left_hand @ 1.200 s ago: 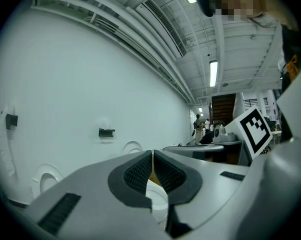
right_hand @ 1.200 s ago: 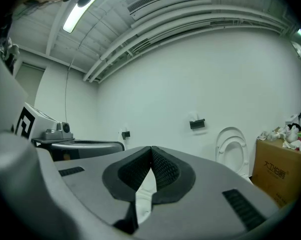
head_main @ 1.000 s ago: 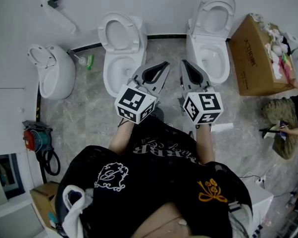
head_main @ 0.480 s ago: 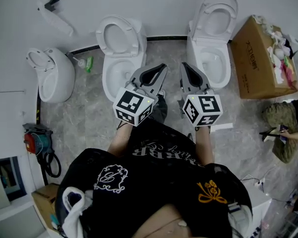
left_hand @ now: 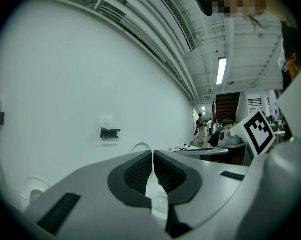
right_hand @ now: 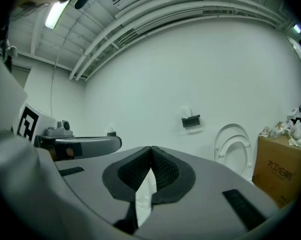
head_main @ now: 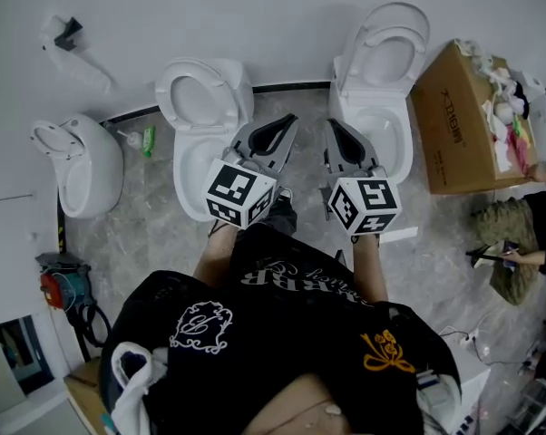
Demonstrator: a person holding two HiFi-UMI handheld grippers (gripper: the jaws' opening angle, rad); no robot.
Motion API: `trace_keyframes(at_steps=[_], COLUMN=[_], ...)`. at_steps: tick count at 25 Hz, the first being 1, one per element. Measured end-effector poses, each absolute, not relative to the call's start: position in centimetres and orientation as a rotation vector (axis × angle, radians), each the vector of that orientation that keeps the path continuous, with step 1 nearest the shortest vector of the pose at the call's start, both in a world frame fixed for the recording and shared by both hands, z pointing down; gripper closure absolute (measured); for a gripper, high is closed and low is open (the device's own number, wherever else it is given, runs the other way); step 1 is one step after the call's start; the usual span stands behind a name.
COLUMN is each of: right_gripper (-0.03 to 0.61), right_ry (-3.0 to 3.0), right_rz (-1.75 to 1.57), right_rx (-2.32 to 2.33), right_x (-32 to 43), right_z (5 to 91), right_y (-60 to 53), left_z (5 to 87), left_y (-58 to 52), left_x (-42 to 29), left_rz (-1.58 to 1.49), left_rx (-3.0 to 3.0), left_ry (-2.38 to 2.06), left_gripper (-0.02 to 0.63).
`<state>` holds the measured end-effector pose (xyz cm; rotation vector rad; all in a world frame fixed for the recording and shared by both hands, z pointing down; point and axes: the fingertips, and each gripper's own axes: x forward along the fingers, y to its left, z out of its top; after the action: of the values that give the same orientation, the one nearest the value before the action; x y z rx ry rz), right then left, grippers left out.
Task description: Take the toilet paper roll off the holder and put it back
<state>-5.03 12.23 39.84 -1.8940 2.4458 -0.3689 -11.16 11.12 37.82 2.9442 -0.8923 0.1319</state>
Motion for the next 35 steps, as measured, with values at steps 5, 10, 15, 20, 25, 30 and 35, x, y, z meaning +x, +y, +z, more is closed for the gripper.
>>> trace_keyframes(at_steps=[5, 10, 15, 20, 25, 30, 35], right_gripper=[0.566, 0.566, 0.566, 0.566, 0.566, 0.566, 0.566], right_ry=[2.427, 2.415, 2.407, 2.379, 2.390, 2.393, 2.390], right_rz=[-0.371, -0.354, -0.336, -0.306, -0.304, -0.293, -0.300], right_rx=[-1.917, -1.930, -1.953, -1.987, -2.004, -2.000, -1.961], right_x=[-3.9, -3.6, -3.6, -2.6, -1.4, 1.3, 4.8], right_z=[39.3, 38.6, 38.1, 37.8, 37.9, 37.7, 37.1], right_y=[5.7, 0.0, -5.1, -8.8, -11.5, -14.2, -17.8], left_z=[37.1, 36.6, 36.3, 36.3, 36.4, 37.1, 37.3], left_y=[4.9, -0.8, -6.3, -10.1, -12.2, -14.2, -17.2], left_x=[-9.8, -9.3, -9.0, -8.0, -6.7, -4.5, -1.9], left_rz=[0.119, 0.113, 0.093, 0.082, 0.087, 0.112, 0.129], left_rx=[2.963, 2.987, 2.999, 3.019, 3.022, 3.013, 2.992], left_ry=[-0.850, -0.824, -0.796, -0.754, -0.725, -0.728, -0.768], left_gripper=[0.588, 0.588, 0.588, 0.588, 0.588, 0.588, 0.588])
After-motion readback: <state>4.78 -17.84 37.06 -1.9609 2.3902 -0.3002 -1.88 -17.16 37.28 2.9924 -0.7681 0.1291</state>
